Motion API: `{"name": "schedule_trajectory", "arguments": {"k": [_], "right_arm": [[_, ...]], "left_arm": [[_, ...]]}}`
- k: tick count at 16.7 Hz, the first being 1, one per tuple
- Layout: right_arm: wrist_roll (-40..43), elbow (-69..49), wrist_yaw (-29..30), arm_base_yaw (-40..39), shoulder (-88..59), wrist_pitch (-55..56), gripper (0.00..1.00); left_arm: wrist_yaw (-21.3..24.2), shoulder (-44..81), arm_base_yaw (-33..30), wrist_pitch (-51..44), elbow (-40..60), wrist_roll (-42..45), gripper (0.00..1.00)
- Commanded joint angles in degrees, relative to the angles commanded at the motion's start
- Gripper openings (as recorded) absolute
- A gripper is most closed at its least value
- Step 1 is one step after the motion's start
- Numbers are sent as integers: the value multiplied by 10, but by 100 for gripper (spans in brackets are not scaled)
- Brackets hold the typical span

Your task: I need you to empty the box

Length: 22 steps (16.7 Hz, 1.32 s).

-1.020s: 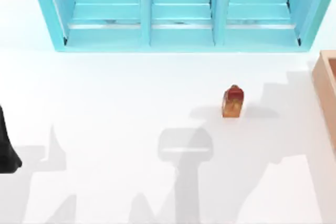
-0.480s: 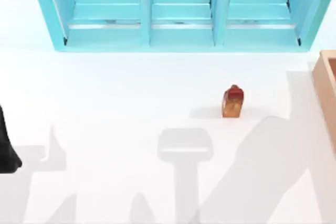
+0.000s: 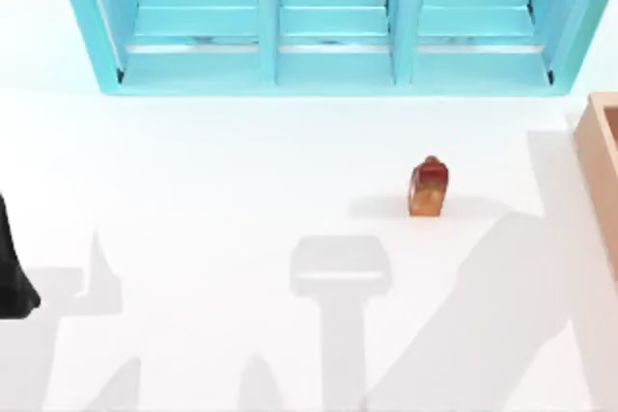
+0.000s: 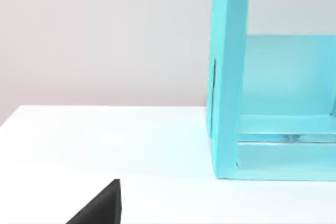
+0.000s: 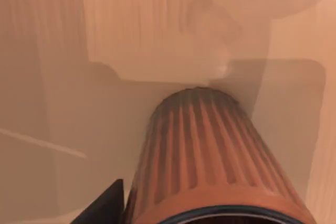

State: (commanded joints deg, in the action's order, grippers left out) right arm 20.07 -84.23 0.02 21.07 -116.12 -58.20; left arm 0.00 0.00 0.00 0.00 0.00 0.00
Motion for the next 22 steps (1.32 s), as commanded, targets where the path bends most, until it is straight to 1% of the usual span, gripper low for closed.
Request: {"name": "schedule_trajectory", "arguments": {"k": [11,12,22], "right_arm": [[0,0,0,0,0,0,2],[0,0,0,0,0,0,0],[-1,-5,-1,-4,3,-1,0]], "left_arm": [[0,0,0,0,0,0,100],[0,0,0,0,0,0,100],[0,0,0,0,0,0,100]]}}
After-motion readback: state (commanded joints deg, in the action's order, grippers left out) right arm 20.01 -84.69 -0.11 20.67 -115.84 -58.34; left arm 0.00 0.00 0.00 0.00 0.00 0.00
